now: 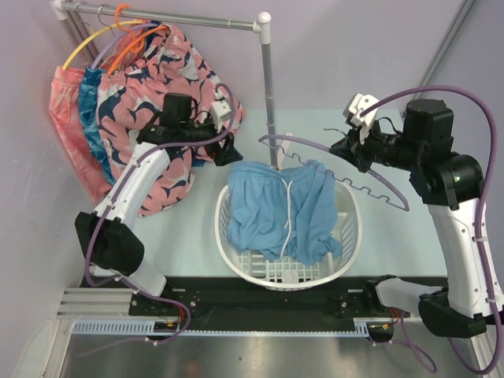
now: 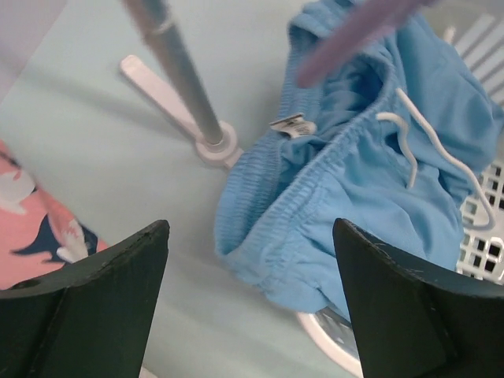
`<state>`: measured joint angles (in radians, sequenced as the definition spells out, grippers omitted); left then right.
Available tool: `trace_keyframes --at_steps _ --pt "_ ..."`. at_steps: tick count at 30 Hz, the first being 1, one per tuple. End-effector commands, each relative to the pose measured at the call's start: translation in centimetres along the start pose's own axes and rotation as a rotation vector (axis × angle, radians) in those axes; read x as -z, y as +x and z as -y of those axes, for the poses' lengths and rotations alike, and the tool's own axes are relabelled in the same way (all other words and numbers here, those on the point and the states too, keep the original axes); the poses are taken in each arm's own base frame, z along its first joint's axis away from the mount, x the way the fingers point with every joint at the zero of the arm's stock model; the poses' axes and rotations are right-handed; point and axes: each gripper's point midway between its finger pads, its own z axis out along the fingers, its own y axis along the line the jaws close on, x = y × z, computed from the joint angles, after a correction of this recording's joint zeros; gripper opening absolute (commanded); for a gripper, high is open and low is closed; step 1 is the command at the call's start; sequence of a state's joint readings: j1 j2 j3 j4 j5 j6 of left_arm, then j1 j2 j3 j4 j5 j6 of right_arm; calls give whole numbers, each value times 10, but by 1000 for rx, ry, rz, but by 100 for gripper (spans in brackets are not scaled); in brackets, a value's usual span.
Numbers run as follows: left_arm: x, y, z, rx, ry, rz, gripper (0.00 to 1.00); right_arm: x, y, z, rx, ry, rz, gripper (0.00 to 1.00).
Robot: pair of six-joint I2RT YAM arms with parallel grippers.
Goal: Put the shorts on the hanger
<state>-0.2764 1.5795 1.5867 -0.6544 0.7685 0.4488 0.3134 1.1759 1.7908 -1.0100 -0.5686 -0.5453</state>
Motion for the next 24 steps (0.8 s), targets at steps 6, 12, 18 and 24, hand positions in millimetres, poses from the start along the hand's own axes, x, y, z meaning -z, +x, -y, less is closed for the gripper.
trace_keyframes --at_steps 6,12,18,24 --pt "-48 18 53 -374 188 -120 87 -5 2 22 -35 -8 33 0" --pt "-67 37 79 -533 238 -168 79 -10 10 21 -7 -37 9 0" --pt "-54 41 108 -646 289 -167 24 -9 13 20 25 -56 -8 0" --pt "-32 50 141 -778 284 -147 0 -13 24 4 78 -139 -53 0"
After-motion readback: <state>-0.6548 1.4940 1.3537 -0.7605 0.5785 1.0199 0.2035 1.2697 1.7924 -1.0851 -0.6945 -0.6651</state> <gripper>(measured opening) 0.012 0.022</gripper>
